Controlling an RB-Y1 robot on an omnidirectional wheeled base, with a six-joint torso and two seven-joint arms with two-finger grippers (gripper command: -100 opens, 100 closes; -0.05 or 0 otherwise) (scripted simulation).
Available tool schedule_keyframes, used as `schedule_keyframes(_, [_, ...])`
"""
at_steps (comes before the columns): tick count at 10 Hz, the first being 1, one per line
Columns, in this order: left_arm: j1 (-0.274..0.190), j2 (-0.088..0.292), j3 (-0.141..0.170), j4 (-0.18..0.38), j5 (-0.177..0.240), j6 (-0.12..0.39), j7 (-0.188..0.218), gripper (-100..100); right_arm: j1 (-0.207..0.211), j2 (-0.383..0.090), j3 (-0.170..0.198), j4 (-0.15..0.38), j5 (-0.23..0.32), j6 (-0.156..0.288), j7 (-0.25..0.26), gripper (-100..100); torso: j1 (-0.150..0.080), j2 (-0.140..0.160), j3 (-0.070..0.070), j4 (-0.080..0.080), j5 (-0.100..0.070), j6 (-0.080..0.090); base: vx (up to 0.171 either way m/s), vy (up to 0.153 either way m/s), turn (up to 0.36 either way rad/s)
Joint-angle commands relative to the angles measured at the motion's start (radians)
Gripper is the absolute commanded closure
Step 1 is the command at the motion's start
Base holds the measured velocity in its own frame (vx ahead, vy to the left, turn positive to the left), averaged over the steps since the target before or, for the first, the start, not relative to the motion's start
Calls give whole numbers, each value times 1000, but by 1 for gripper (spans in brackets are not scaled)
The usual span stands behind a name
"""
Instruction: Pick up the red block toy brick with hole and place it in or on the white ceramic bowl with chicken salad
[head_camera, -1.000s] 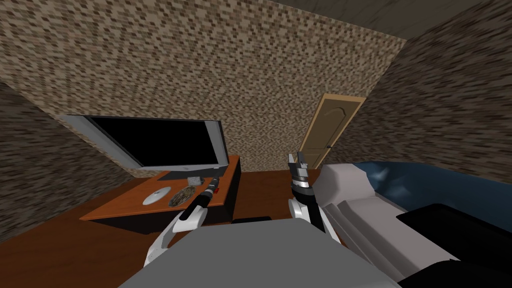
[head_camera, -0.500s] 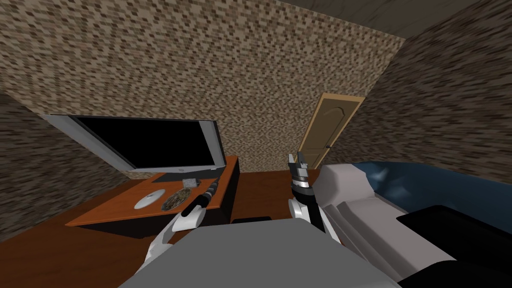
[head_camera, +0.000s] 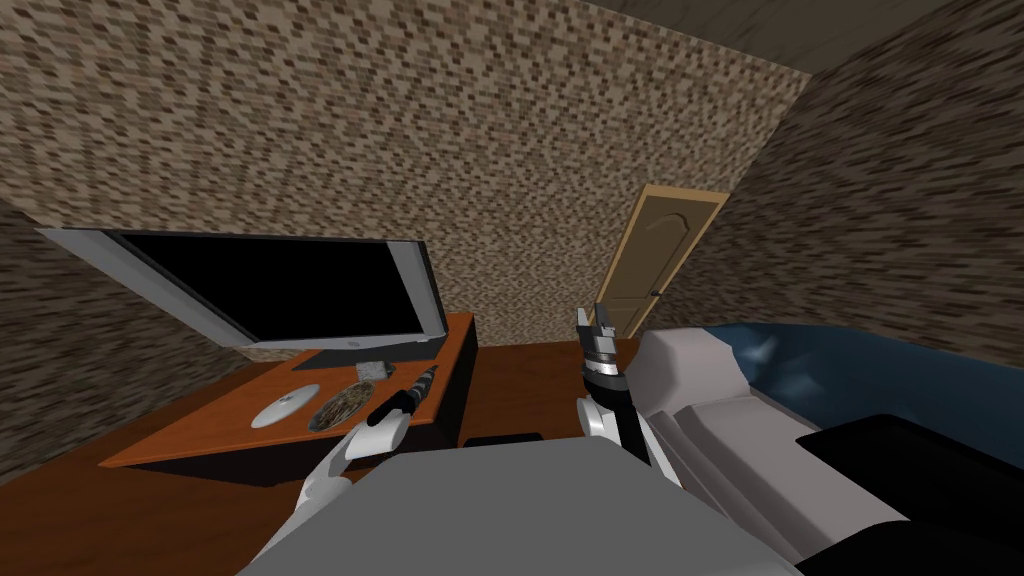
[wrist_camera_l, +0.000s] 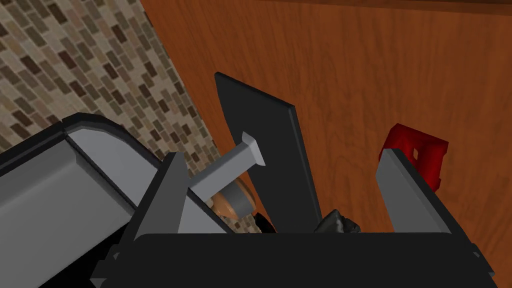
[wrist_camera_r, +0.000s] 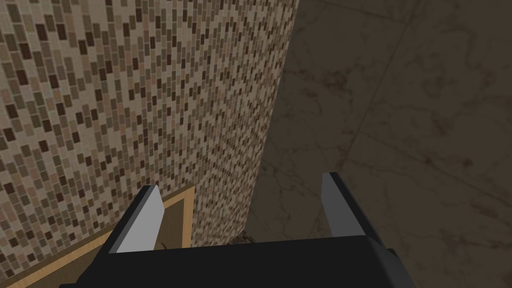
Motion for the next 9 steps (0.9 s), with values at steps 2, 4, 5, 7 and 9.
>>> schedule_keyframes(2, [-20, 16, -5, 61, 30, 64, -9, -100, 0, 0, 0, 0, 0, 0, 0, 0, 0, -1, 0, 0, 0, 0, 46, -16, -19])
schedule_keyframes(4, [-40, 32, -9, 105, 57, 113, -15, -100, 0, 0, 0, 0, 0, 0, 0, 0, 1, -1, 0, 0, 0, 0, 46, -9, -17])
schedule_keyframes(5, [-60, 47, -11, 148, 84, 140, -21, -100, 0, 0, 0, 0, 0, 0, 0, 0, 1, 0, 0, 0, 0, 0, 44, -2, -19])
schedule_keyframes(7, [-79, 61, -14, 188, 111, 188, -27, -100, 0, 0, 0, 0, 0, 0, 0, 0, 2, 0, 0, 0, 0, 0, 47, 2, -21])
schedule_keyframes(9, [-98, 73, -15, 227, 137, 233, -32, -100, 0, 0, 0, 0, 0, 0, 0, 0, 2, 0, 0, 0, 1, 0, 44, 8, -19])
